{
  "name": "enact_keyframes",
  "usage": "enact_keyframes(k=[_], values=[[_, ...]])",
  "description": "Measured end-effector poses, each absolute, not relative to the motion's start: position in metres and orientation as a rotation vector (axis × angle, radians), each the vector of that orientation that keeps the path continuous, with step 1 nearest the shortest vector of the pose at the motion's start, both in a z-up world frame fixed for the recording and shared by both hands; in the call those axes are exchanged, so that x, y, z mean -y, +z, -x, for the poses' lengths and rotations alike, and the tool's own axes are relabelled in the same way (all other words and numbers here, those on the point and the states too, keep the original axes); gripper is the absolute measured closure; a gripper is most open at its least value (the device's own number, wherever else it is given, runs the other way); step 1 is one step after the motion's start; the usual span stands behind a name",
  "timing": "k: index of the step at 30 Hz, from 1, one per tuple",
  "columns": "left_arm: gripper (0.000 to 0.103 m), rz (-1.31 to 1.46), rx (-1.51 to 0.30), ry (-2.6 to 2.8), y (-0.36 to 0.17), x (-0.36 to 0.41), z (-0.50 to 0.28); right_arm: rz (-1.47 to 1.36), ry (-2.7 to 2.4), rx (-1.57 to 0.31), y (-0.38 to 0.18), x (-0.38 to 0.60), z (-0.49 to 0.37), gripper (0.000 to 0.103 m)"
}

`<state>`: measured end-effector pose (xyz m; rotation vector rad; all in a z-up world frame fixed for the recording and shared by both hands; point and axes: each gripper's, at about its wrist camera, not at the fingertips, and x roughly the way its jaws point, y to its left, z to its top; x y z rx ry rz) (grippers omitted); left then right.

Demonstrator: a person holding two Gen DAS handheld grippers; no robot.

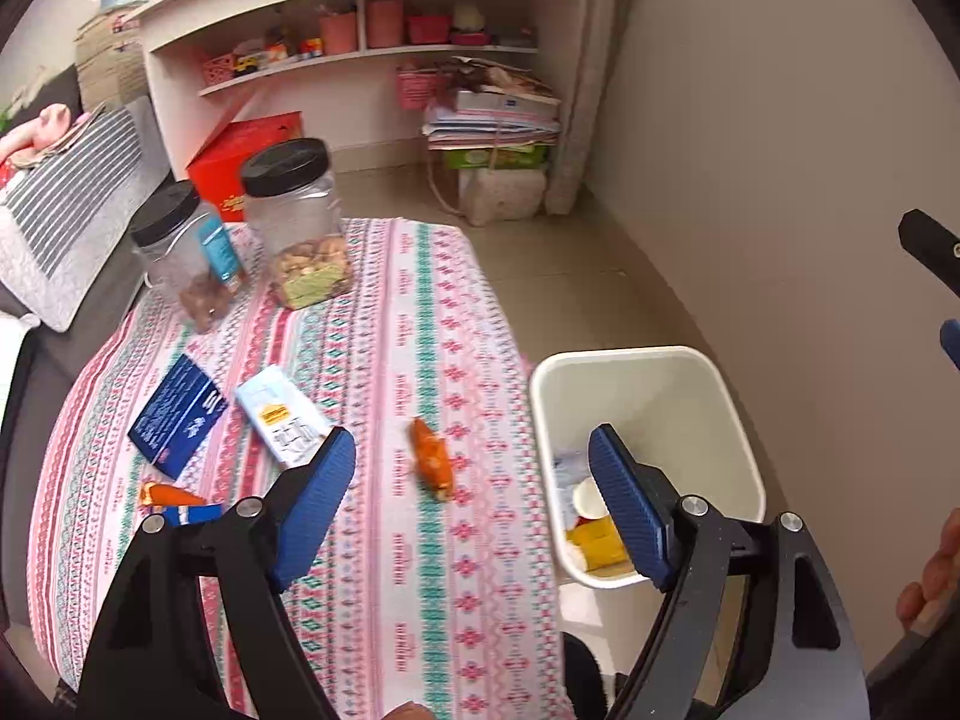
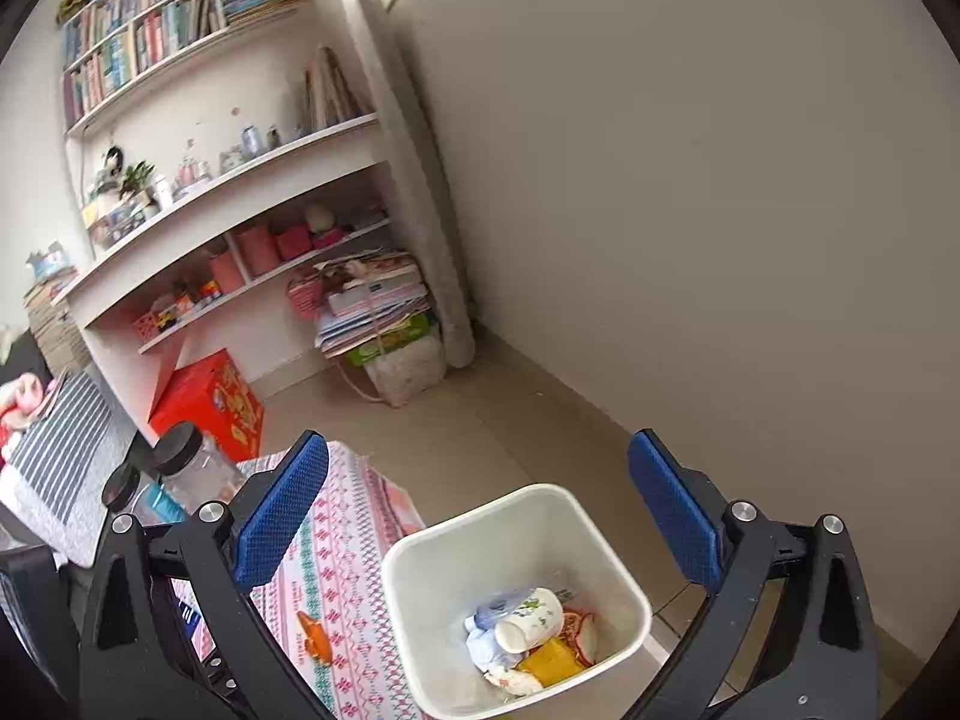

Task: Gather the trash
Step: 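Grasp the dark blue medicine box with the left gripper while the right gripper grasps the milk carton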

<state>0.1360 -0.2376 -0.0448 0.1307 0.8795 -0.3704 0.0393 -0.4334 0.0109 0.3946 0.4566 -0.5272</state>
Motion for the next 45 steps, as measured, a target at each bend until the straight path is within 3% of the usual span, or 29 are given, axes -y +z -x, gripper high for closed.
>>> enact_keyframes(k=[4, 18, 25, 35, 38, 45], values=[[0.025, -0.140, -0.910, -0.316, -0.059, 0.211, -0.147, -0.394, -0.468, -0.567, 0.001, 0.413, -0.069, 0.007], [0.025, -0.277, -1.042, -0.134, -0.111, 0.116, -0.226, -0.211, -0.288, -0.682, -0.017, 0.313, -0.141, 0.007], [0.025, -0.451, -1.120, -0.113, -0.135, 0.082, -0.277, -0.114, -0.165, -0.836, -0.051, 0.268, -0.196, 0.007], [0.025, -0.496, -1.274, -0.219, -0.177, 0.062, -0.333, -0.024, 0.007, -1.017, -0.109, 0.212, -0.243, 0.007], [0.036, -0.509, -1.286, -0.239, -0.189, 0.057, -0.340, -0.012, 0.034, -1.062, -0.128, 0.202, -0.255, 0.007], [0.043, -0.299, -1.197, -0.232, -0.162, 0.005, -0.340, -0.014, 0.062, -1.128, -0.161, 0.178, -0.279, 0.007]])
